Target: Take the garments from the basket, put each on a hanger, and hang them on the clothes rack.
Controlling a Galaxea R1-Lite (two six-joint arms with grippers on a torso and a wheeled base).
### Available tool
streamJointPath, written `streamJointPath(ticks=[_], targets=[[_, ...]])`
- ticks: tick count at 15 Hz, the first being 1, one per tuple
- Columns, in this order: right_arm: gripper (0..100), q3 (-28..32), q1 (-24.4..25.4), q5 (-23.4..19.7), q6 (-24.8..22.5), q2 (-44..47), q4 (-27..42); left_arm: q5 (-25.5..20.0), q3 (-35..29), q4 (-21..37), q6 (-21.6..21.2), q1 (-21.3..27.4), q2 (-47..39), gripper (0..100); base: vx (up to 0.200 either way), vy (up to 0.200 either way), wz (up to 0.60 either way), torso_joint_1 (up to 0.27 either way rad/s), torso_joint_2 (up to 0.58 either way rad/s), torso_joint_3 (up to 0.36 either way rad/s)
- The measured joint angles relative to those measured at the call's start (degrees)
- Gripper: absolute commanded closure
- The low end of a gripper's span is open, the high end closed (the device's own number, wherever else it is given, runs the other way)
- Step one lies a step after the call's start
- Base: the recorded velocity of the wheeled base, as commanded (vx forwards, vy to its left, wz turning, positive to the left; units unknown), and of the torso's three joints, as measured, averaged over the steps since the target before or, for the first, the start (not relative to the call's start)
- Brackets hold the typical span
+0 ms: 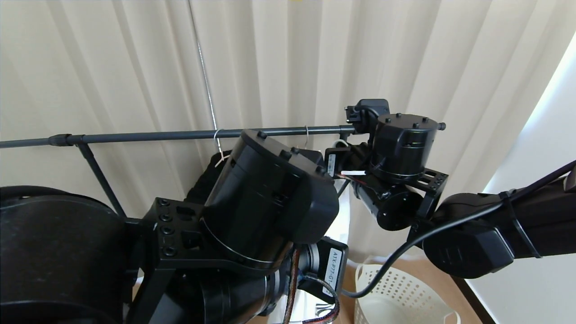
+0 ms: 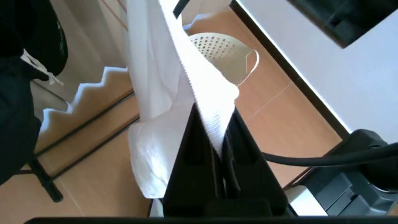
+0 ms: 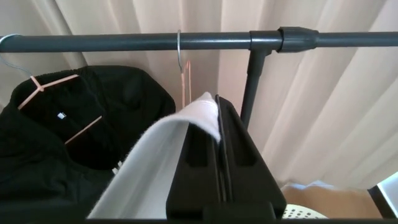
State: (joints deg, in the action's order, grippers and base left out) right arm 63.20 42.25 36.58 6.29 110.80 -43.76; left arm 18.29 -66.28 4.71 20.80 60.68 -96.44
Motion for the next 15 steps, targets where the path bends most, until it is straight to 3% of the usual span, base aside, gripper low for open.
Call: streamJointPath(ticks=[8, 15], targets=[[100, -7.2, -2.1, -0.2, -6.9, -9.6, 2.3, 6.3, -1.2, 2.0, -0.4, -11.6, 1.4, 100, 0.0, 0.0, 0.0, 0.0, 0.0, 0.0], [100, -16.4, -1.0, -0.9, -14.5, -17.7, 2.4, 8.3, -13.5, 1.6, -0.4, -15.5, -4.8, 100, 0.0, 0.0, 0.0, 0.0, 0.0, 0.0]])
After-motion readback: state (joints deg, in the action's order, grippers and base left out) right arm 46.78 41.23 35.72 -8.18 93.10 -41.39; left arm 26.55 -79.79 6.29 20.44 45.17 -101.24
